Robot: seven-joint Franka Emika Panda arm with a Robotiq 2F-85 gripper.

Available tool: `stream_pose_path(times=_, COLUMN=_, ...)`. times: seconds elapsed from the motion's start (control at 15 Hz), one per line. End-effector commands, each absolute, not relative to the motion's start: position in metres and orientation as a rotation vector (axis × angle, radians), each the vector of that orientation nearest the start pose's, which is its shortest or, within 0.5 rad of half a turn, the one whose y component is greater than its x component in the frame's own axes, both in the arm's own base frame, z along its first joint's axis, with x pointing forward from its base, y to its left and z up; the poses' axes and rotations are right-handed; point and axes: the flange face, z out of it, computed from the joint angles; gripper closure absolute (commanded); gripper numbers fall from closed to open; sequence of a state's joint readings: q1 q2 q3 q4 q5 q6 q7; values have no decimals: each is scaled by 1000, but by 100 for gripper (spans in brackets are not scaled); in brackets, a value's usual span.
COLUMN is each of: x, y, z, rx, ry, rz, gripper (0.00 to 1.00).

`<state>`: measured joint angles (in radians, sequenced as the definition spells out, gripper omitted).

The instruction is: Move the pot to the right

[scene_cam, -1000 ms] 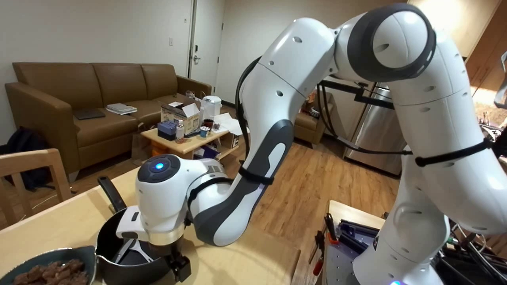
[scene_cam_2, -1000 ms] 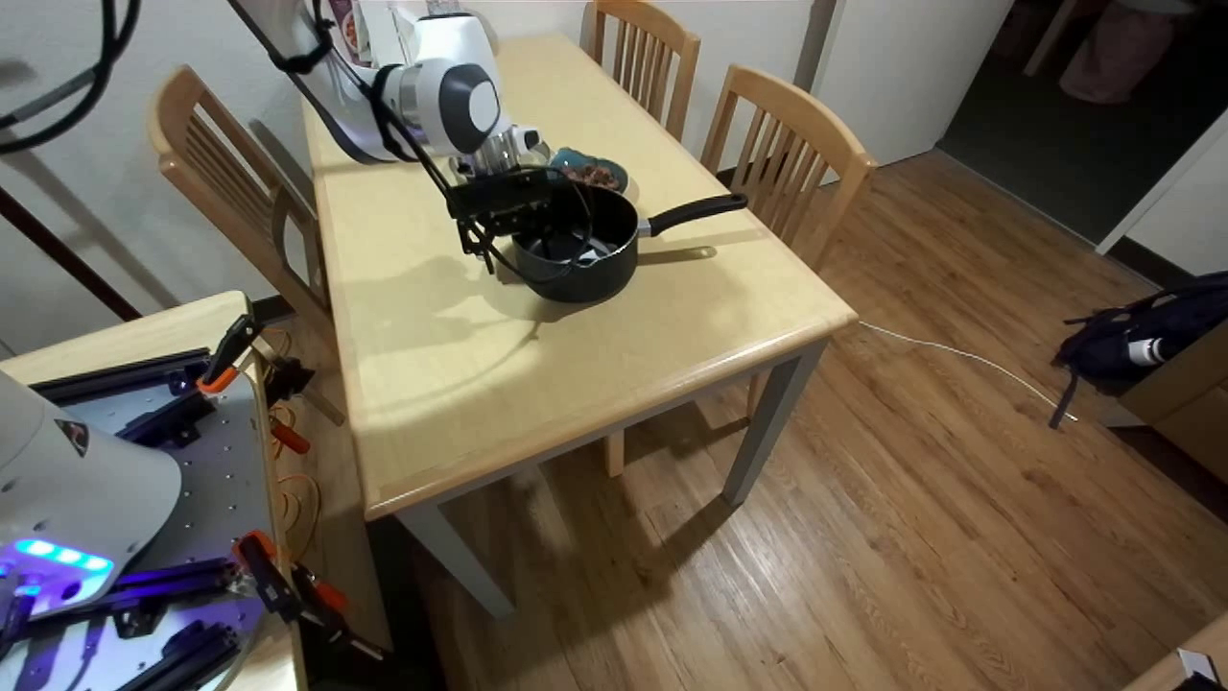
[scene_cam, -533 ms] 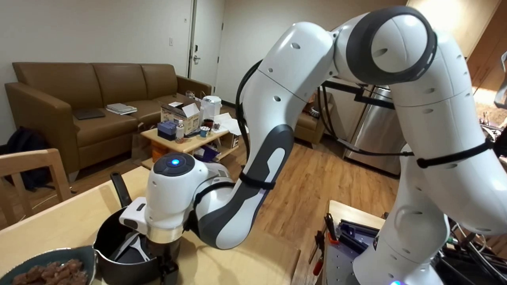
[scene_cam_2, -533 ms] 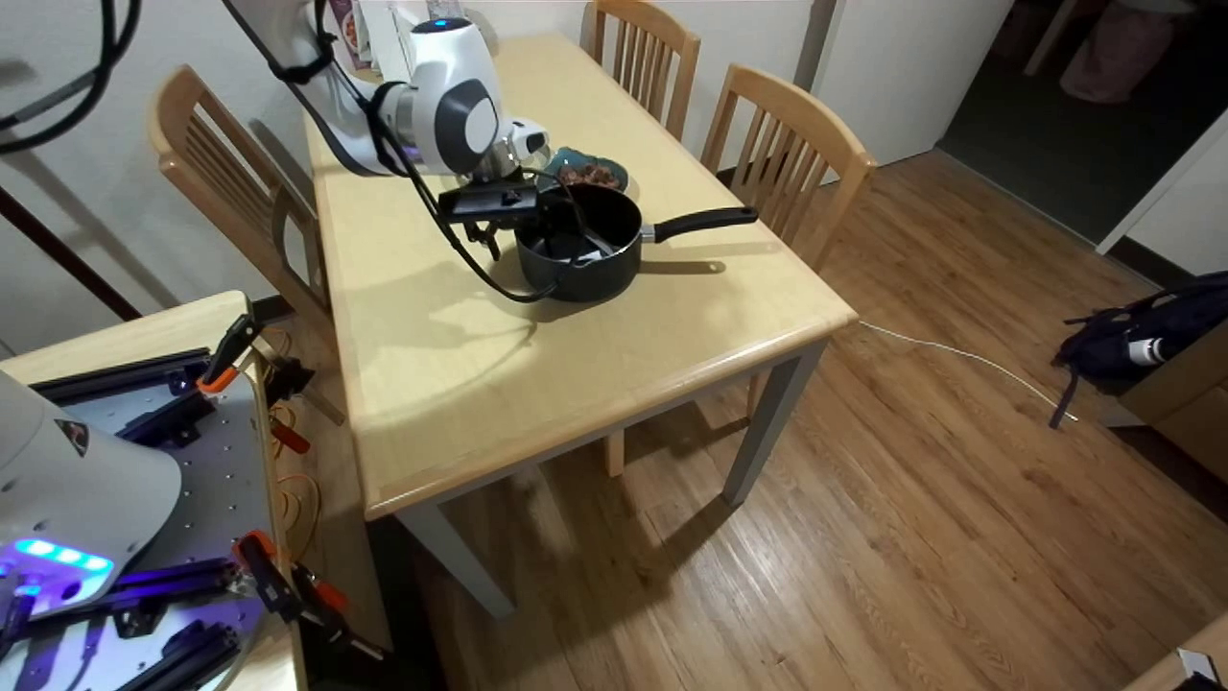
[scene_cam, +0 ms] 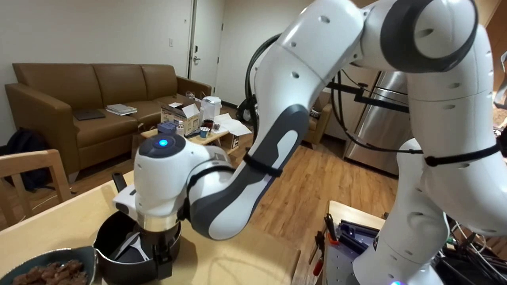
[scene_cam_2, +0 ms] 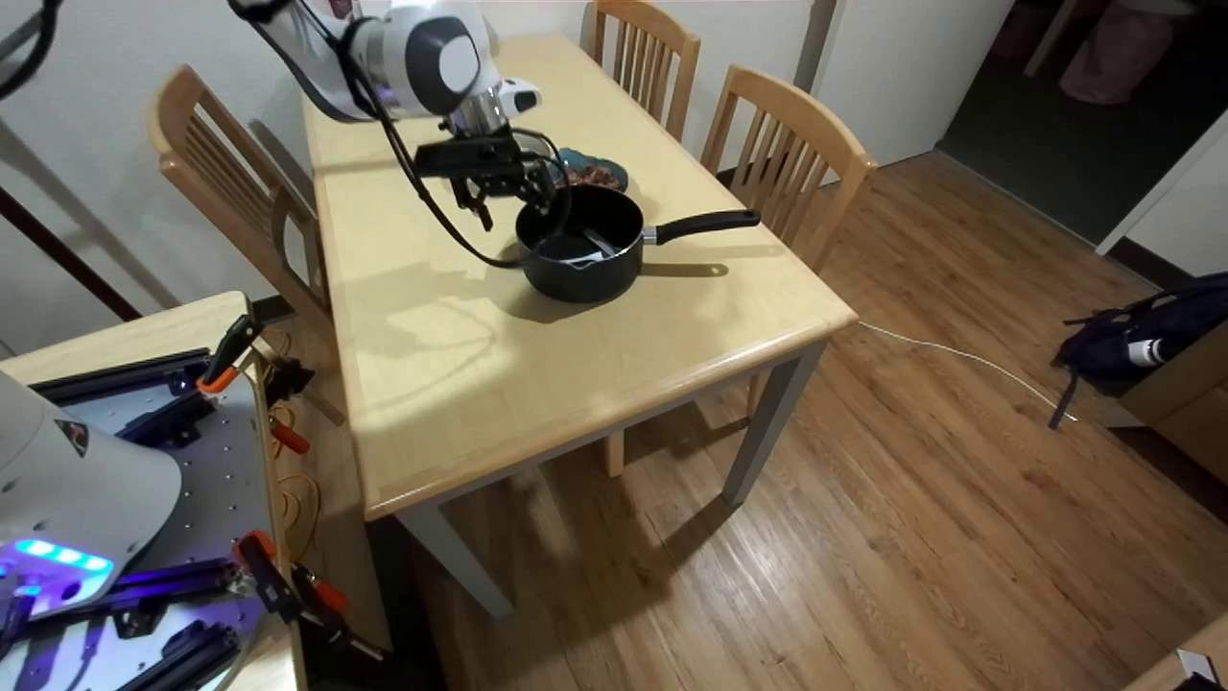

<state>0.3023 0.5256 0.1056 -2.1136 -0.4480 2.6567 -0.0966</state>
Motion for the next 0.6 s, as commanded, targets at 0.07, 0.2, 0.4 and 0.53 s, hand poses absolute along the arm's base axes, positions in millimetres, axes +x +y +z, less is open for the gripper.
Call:
stream_pose_path(times=0.07, x=509, y=239, z=257, rx=-3054, ry=-1392, rz=5, gripper=0)
stream_pose_path(times=0.2, x=506, y=242, z=283, rx=-3042, ry=-1414, rz=42, gripper=0)
stream_pose_path(times=0.4, x=512, y=248, z=284, rx=-3069, ry=-1402, rz=-2, gripper=0)
stream_pose_path(times=0.53, x=510, y=248, z=284, rx=-3068, ry=-1405, rz=4, gripper=0)
